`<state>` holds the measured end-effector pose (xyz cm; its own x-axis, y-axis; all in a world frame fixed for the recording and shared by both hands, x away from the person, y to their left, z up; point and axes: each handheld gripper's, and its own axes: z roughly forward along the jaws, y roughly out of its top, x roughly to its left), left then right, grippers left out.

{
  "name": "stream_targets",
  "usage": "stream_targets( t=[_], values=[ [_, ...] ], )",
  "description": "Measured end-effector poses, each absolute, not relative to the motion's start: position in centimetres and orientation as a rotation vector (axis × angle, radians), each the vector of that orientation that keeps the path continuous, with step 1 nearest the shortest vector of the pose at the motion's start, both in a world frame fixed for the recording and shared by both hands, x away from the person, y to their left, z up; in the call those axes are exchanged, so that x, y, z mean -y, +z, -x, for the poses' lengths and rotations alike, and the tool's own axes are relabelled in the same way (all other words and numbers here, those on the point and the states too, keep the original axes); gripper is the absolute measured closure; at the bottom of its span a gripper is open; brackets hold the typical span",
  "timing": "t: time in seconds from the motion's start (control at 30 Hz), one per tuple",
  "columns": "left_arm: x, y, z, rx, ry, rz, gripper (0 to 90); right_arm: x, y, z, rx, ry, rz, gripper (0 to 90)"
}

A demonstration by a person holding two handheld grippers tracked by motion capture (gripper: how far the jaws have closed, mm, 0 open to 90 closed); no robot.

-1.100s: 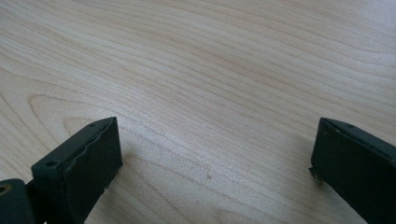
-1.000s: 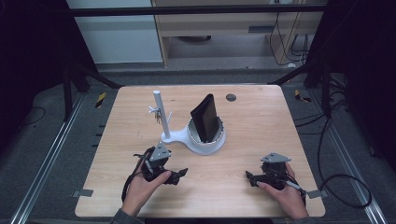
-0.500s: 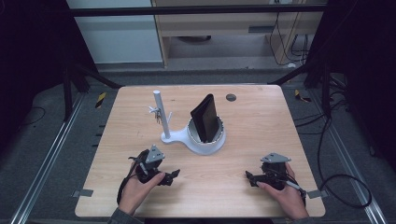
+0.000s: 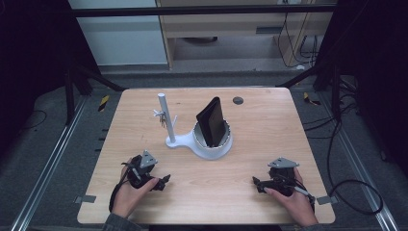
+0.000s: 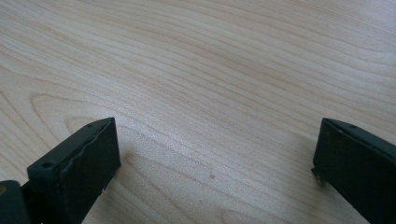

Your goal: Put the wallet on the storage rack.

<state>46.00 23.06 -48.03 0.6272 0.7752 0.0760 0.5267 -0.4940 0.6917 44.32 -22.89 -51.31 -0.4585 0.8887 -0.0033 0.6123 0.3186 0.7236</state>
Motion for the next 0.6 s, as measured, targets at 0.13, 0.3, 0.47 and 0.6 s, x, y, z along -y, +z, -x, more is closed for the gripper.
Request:
stream_targets(
  t=[0.13, 0.3, 0.47, 0.6],
  values=[
    [-24.4, -48.7, -46.5, -1.061, 0.507, -2.203, 3.5, 22.9, -51.3, -44.3, -2.187, 0.933, -1.332, 0.5],
    [-25.6, -49.1, -47.1, -1.096, 0.504, -2.167, 3.9, 22.9, -51.3, -44.3, -2.187, 0.933, -1.332, 0.5],
    [-27.1, -49.7, -47.8, -1.132, 0.527, -2.152, 4.1, 22.9, -51.3, -44.3, -2.187, 0.933, -1.332, 0.5],
    [-27.7, -50.2, -48.1, -1.176, 0.515, -2.13, 4.1, 22.9, -51.3, -44.3, -2.187, 0.932, -1.332, 0.5]
  ],
)
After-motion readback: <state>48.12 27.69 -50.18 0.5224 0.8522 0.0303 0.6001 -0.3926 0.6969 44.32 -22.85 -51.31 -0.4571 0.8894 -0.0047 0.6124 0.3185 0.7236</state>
